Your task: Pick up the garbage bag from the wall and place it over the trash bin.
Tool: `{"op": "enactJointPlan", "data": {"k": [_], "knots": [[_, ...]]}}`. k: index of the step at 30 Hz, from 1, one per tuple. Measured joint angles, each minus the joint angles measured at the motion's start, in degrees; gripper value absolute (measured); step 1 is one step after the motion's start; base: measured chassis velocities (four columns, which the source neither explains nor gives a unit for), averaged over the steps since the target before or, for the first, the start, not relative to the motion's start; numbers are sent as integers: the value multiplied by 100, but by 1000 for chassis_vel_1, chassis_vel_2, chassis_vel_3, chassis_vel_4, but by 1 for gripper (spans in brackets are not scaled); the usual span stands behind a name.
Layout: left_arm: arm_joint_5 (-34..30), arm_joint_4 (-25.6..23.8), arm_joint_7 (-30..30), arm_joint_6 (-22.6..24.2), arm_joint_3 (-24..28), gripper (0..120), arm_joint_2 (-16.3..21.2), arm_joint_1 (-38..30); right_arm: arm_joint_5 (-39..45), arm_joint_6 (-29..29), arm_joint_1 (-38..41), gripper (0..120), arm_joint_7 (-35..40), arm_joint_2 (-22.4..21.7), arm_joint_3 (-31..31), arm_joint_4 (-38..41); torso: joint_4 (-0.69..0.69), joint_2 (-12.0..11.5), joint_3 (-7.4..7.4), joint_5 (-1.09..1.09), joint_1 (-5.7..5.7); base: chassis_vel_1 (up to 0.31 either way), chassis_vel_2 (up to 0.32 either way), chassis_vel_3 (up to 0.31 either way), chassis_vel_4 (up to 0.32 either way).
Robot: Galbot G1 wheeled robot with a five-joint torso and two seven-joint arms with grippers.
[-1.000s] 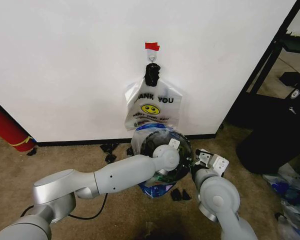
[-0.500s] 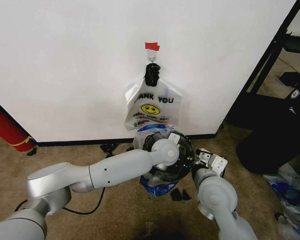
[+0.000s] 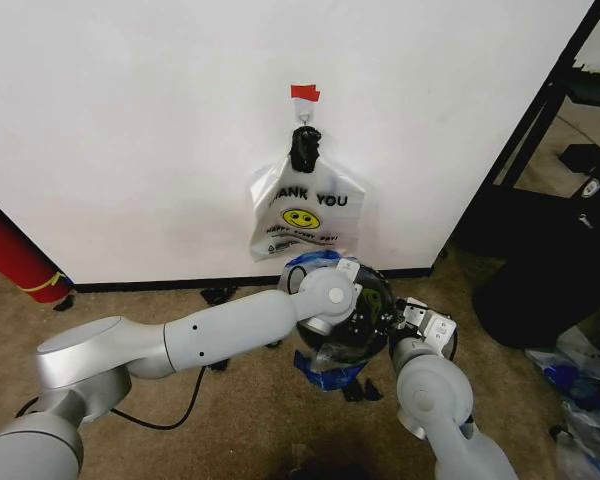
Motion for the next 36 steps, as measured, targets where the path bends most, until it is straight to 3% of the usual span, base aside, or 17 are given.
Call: {"op": "enactJointPlan", "data": {"k": [11, 36], "knots": [[22, 264, 135, 0, 37, 0, -170, 204, 38, 1, 17, 0, -5, -17, -43, 49, 0, 0, 0, 0, 0, 0, 0, 0, 0], [997, 1309, 743, -1, 92, 0, -607, 449, 161, -6, 54, 0, 44, 24, -105, 131, 1, 0, 0, 0, 0, 0, 0, 0, 0]]}}
